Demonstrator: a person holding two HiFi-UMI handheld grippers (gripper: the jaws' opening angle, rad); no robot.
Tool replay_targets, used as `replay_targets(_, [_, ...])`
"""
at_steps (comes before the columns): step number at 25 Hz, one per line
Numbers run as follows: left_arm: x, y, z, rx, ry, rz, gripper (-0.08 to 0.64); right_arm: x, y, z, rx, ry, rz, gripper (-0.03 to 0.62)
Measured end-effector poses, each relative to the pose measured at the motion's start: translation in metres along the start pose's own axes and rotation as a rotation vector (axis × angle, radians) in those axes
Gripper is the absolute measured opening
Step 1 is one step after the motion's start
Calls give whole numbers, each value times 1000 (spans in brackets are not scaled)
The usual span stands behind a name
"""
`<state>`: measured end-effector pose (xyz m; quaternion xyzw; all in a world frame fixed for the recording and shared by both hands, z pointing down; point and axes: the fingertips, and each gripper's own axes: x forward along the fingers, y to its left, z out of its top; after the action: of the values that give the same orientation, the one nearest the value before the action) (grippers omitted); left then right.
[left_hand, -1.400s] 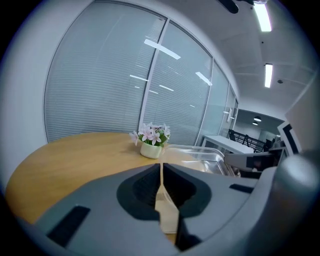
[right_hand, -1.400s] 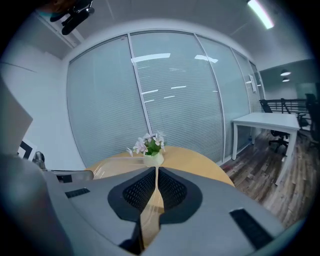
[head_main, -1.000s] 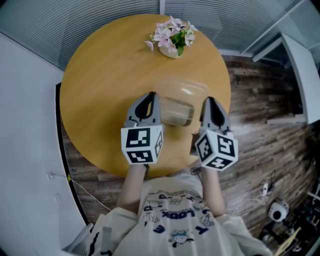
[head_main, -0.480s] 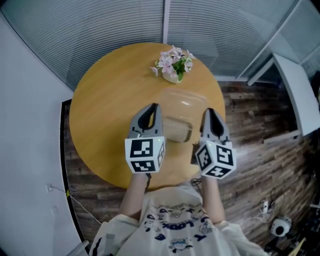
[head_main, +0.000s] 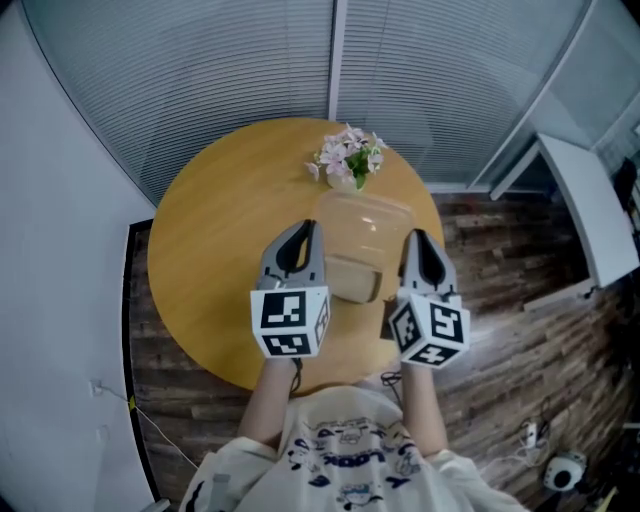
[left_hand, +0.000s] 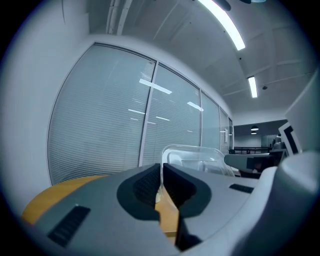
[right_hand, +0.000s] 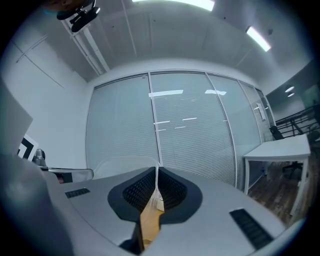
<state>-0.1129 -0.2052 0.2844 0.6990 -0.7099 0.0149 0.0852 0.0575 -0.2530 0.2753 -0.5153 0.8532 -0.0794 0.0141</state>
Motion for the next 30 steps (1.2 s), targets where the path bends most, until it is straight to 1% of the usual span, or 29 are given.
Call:
replay_targets(9, [-8,-2,17,13,-34,-3,20,-4,4,16,-7,-35,2,19])
replay_targets(30, [-13,-2,18,9,-30,-6,20,-9,8,19,-35,-34,5,19])
